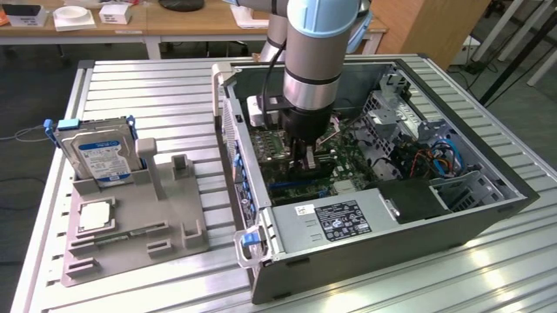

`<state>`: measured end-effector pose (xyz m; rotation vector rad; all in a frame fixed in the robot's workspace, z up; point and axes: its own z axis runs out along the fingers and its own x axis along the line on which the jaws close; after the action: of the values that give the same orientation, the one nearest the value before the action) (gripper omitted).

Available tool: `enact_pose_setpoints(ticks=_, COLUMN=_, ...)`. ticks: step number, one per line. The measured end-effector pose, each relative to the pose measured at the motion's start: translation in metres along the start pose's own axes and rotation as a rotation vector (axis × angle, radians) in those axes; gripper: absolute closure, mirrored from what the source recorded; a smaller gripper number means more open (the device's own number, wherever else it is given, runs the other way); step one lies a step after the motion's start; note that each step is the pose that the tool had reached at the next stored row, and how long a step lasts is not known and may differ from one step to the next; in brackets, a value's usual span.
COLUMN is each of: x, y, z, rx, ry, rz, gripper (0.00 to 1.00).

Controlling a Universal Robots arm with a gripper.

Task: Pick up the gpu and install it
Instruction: 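Insert the gpu into the slot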

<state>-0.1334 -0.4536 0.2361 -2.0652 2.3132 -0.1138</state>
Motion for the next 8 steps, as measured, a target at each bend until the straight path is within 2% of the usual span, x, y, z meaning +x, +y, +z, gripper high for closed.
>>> enact_pose_setpoints(ticks=8, x=-0.0001, y=0.0001, z=0.0003, rx=0.0023, ry=-0.0003, rz=0.000, gripper=0.71)
